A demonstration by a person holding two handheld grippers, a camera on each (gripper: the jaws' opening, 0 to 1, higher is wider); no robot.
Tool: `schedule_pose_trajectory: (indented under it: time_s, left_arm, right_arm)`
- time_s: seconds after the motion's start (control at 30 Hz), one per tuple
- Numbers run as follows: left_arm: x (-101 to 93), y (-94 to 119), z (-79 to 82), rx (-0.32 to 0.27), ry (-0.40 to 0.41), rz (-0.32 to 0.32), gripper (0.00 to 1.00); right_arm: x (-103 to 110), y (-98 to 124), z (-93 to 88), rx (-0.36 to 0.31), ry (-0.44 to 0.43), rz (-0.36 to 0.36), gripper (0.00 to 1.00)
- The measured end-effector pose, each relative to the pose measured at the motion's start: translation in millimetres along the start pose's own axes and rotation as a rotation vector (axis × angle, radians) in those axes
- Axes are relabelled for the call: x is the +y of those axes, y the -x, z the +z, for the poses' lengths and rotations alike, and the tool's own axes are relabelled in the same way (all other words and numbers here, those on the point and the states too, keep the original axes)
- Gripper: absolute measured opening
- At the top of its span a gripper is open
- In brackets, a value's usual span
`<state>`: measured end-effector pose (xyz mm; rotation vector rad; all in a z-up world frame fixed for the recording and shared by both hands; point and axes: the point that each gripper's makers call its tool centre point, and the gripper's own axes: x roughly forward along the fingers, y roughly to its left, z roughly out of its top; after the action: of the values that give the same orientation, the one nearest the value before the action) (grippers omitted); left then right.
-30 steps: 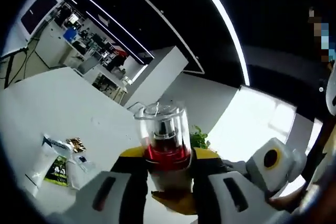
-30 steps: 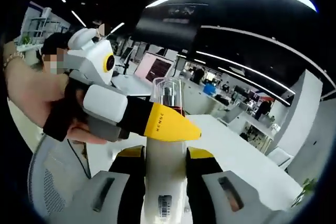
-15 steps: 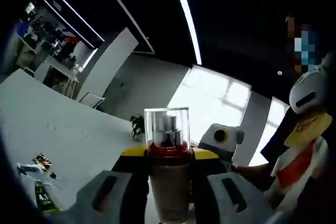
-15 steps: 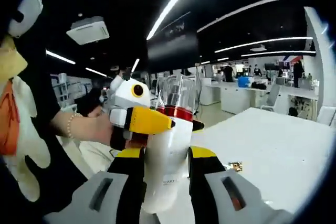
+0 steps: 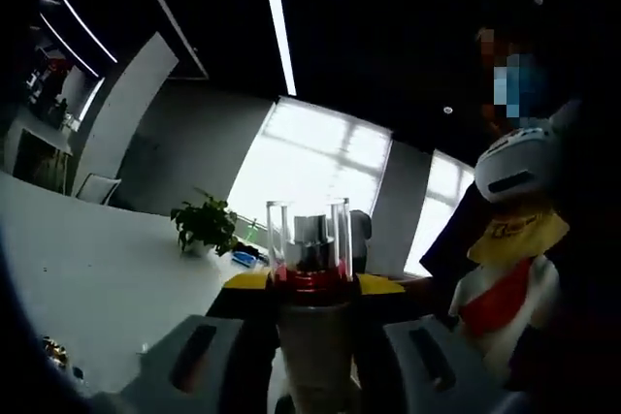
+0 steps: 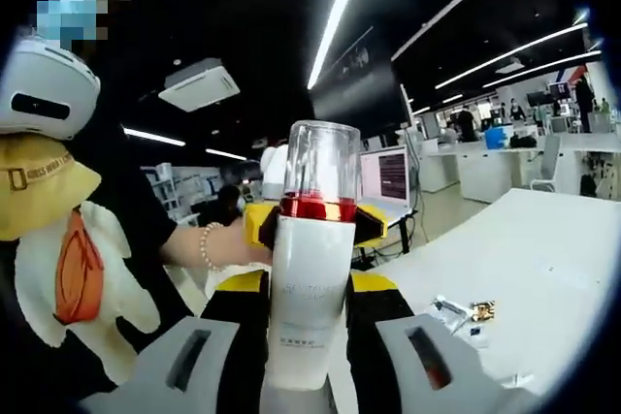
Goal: Arrange the skincare products in the storage area until every visible bottle or jar stands upright without overlapping.
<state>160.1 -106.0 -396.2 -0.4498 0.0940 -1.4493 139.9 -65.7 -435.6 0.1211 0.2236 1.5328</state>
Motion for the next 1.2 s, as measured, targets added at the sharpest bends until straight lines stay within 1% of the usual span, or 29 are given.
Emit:
schedule_pose_trajectory:
  time_s: [0.07, 0.1, 0.13, 0.2, 0.23, 0.27, 0.4, 0.47, 0.5, 0.53, 0.57, 0.6, 0.63, 0.67, 0.73, 0.77, 0.8, 0.83, 0.87, 0.93, 1.0, 1.03, 1.07, 1.1, 1.17, 1.2]
  left_arm:
    - [-2.0, -4, -3.7, 0.013, 0.000, -0.010, 0.23]
    - [-2.7, -6, -5.2, 0.018, -0.004, -0.012, 0.23]
    - [-2.6, -6, -5.6, 0.019, -0.004, -0.009, 0.23]
    - [-3.2, -7, -5.3, 0.018, -0.011, -0.012, 0.23]
    - [-2.8, -7, -3.7, 0.014, -0.016, -0.012, 0.23]
    - [-2.8, -8, -2.6, 0.013, -0.021, -0.010, 0.24]
    - [1.5, -13, -2.0, 0.029, -0.045, 0.028, 0.24]
    - [6.1, -14, -0.3, 0.023, -0.051, 0.070, 0.25]
    - [8.2, -14, 0.7, 0.020, -0.054, 0.092, 0.25]
    - [11.6, -16, 3.0, 0.008, -0.064, 0.138, 0.26]
    - [13.9, -17, 4.8, -0.003, -0.072, 0.166, 0.27]
    - [18.5, -17, 6.5, -0.008, -0.072, 0.217, 0.27]
    - [21.8, -18, 8.2, -0.016, -0.082, 0.253, 0.28]
    - [27.5, -17, 10.2, -0.026, -0.098, 0.312, 0.28]
    - [33.5, -16, 9.6, -0.017, -0.125, 0.386, 0.28]
    - [37.5, -16, 8.8, -0.012, -0.145, 0.438, 0.27]
    - [40.7, -15, 8.3, -0.014, -0.145, 0.472, 0.27]
    - [42.8, -15, 8.1, -0.029, -0.131, 0.498, 0.26]
    - [45.7, -17, 6.9, -0.046, -0.120, 0.541, 0.26]
    - [49.7, -18, 6.3, -0.068, -0.138, 0.597, 0.25]
    - [54.7, -17, 3.1, -0.073, -0.150, 0.655, 0.25]
    - [57.8, -14, 1.1, -0.066, -0.170, 0.689, 0.25]
    - [58.7, -13, 0.2, -0.061, -0.176, 0.698, 0.25]
    - [60.8, -12, -2.6, -0.048, -0.188, 0.731, 0.24]
    - [63.0, -11, -7.5, -0.025, -0.191, 0.778, 0.24]
    - [64.8, -10, -10.6, -0.008, -0.207, 0.820, 0.24]
  right_arm:
    - [1, -1, -4.4, 0.012, -0.020, 0.007, 0.30]
    - [1, -1, -5.2, 0.013, -0.024, 0.002, 0.30]
    - [0, -1, -6.0, 0.009, -0.032, -0.020, 0.29]
    - [0, -1, -4.3, -0.022, -0.029, -0.044, 0.28]
    - [-2, 0, -1.8, -0.051, -0.021, -0.066, 0.28]
    - [-2, 0, -1.3, -0.060, -0.021, -0.074, 0.28]
    - [-10, 1, 0.0, -0.077, -0.006, -0.148, 0.27]
    - [-15, 3, 2.1, -0.086, 0.003, -0.190, 0.27]
    - [-17, 4, 2.7, -0.087, 0.006, -0.199, 0.27]
    - [-23, 5, 4.8, -0.088, 0.025, -0.244, 0.27]
    - [-26, 6, 6.0, -0.087, 0.035, -0.271, 0.27]
    - [-33, 9, 6.4, -0.082, 0.047, -0.310, 0.27]
    - [-41, 12, 5.6, -0.076, 0.058, -0.345, 0.27]
    - [-48, 14, 5.2, -0.060, 0.082, -0.403, 0.27]
    - [-57, 17, 3.8, -0.038, 0.106, -0.482, 0.27]
    - [-66, 21, 2.0, -0.013, 0.126, -0.528, 0.27]
    - [-71, 22, 0.9, 0.001, 0.140, -0.574, 0.27]
    - [-74, 23, 0.7, 0.005, 0.153, -0.602, 0.27]
    - [-76, 24, -0.1, 0.012, 0.161, -0.627, 0.27]
    - [-79, 24, -2.4, 0.018, 0.177, -0.659, 0.27]
    - [-81, 25, -6.3, 0.030, 0.192, -0.707, 0.27]
    - [-80, 26, -8.8, 0.038, 0.194, -0.726, 0.27]
    - [-80, 26, -10.2, 0.041, 0.198, -0.738, 0.27]
    - [-79, 27, -12.1, 0.045, 0.197, -0.748, 0.27]
    - [-81, 30, -16.8, 0.056, 0.198, -0.785, 0.27]
    - [-81, 31, -18.9, 0.062, 0.197, -0.797, 0.27]
